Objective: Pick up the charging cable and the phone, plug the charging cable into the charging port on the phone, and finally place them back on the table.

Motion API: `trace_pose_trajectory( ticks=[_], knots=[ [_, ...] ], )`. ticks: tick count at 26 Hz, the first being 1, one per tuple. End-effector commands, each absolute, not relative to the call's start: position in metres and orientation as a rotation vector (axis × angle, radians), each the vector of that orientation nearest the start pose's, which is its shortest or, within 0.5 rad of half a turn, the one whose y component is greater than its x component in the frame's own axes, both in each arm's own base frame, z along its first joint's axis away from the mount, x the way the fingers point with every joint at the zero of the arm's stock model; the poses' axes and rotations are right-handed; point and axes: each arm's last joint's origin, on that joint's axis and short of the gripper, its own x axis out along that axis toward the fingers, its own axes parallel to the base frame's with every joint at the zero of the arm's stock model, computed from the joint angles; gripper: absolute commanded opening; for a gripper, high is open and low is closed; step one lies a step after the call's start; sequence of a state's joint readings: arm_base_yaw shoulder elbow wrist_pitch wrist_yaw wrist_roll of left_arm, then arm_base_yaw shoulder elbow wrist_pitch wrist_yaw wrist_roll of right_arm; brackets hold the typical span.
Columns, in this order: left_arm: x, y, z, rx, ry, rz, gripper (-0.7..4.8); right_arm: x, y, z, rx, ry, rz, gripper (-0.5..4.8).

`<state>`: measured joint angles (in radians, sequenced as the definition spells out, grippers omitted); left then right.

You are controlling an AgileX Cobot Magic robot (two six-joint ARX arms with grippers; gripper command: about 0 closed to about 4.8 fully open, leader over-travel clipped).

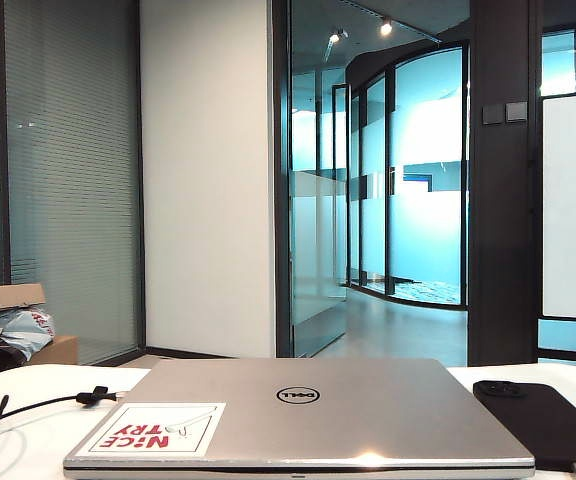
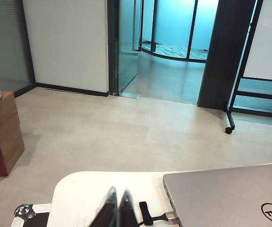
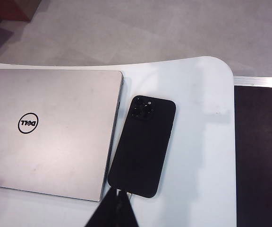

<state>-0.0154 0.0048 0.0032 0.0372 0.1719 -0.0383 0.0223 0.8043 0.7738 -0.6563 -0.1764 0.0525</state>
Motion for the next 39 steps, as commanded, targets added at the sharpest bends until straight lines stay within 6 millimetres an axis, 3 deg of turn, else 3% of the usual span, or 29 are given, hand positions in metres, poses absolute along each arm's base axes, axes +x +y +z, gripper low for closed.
trace_pose_trajectory(
  ticks=[1, 10, 16, 22, 26, 32, 39],
  knots=[
    [0.097, -0.006, 0.168, -0.035, -0.039, -0.188, -0.06, 0.158, 0.009, 0.287, 0.101, 0.676, 0.175, 0.00],
    [0.097, -0.006, 0.168, -0.034, -0.040, -0.188, -0.05, 0.160, 0.008, 0.286, 0.085, 0.657, 0.133, 0.00],
    [0.097, -0.006, 0.168, -0.034, -0.040, -0.188, -0.06, 0.156, 0.004, 0.279, 0.044, 0.504, 0.010, 0.00],
    [0.097, -0.006, 0.168, -0.034, -0.040, -0.188, -0.06, 0.134, -0.001, 0.254, 0.029, 0.197, -0.135, 0.00],
    [0.097, -0.006, 0.168, -0.034, -0.040, -0.188, -0.06, 0.119, -0.002, 0.230, 0.043, 0.042, -0.137, 0.00],
    [0.097, -0.006, 0.168, -0.034, -0.040, -0.188, -0.06, 0.099, -0.002, 0.192, 0.053, -0.051, -0.137, 0.00],
    [0.097, -0.006, 0.168, -0.034, -0.040, -0.188, -0.06, 0.097, -0.003, 0.174, 0.057, -0.091, -0.139, 0.00]
  ],
)
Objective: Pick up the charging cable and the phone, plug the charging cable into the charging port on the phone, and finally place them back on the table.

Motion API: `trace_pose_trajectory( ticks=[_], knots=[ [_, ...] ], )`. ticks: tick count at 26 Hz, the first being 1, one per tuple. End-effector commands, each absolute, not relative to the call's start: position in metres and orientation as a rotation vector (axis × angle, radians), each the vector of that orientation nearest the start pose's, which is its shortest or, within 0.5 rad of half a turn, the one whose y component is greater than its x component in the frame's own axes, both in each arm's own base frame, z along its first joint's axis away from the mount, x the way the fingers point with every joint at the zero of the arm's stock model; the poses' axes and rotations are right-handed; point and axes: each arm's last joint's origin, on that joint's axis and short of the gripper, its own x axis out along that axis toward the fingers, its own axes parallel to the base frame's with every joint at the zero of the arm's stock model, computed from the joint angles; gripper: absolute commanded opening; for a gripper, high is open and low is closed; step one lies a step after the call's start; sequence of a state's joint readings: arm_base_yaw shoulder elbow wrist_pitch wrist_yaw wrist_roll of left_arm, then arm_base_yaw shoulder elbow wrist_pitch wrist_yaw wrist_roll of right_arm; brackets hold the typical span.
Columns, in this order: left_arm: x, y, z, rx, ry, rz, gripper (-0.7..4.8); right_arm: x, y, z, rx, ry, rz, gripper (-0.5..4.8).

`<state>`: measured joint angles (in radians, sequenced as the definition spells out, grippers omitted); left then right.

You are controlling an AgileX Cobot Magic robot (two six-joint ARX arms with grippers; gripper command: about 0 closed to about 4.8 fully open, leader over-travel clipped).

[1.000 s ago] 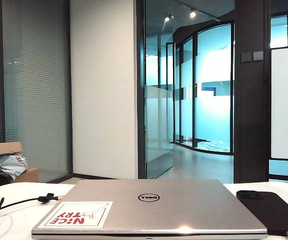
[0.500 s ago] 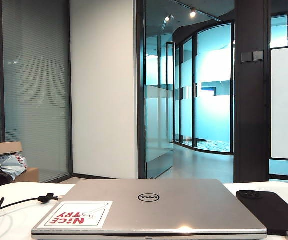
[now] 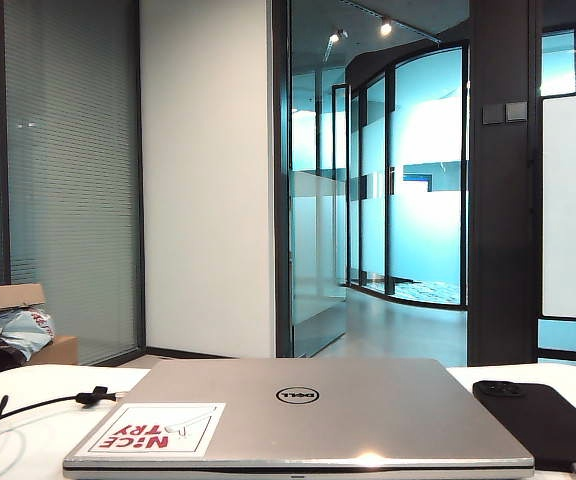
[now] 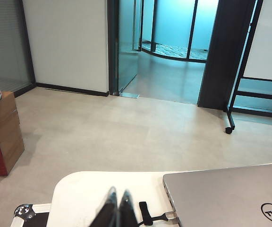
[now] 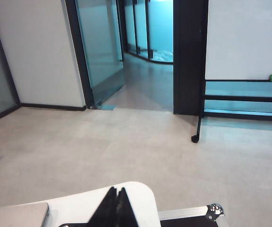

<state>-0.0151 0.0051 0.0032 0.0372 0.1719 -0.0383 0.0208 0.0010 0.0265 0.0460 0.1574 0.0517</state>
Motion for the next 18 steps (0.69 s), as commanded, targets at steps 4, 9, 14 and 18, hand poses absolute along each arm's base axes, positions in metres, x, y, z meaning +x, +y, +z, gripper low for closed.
trace_pose_trajectory(
  ticks=[4, 9, 14, 18],
  knots=[
    [0.0973, -0.0064, 0.1685, -0.034, -0.040, -0.188, -0.06, 0.0969, -0.0003, 0.1720, 0.052, -0.073, -0.059, 0.00],
    [0.0973, -0.0064, 0.1685, -0.034, -0.040, -0.188, -0.06, 0.0969, -0.0002, 0.1730, 0.052, -0.084, -0.054, 0.00],
    [0.0973, -0.0064, 0.1685, -0.034, -0.040, -0.188, -0.06, 0.0965, -0.0018, 0.1762, 0.056, -0.119, -0.096, 0.00],
    [0.0973, -0.0064, 0.1685, -0.034, -0.040, -0.188, -0.06, 0.0965, -0.0017, 0.1761, 0.056, -0.117, -0.094, 0.00]
  ],
)
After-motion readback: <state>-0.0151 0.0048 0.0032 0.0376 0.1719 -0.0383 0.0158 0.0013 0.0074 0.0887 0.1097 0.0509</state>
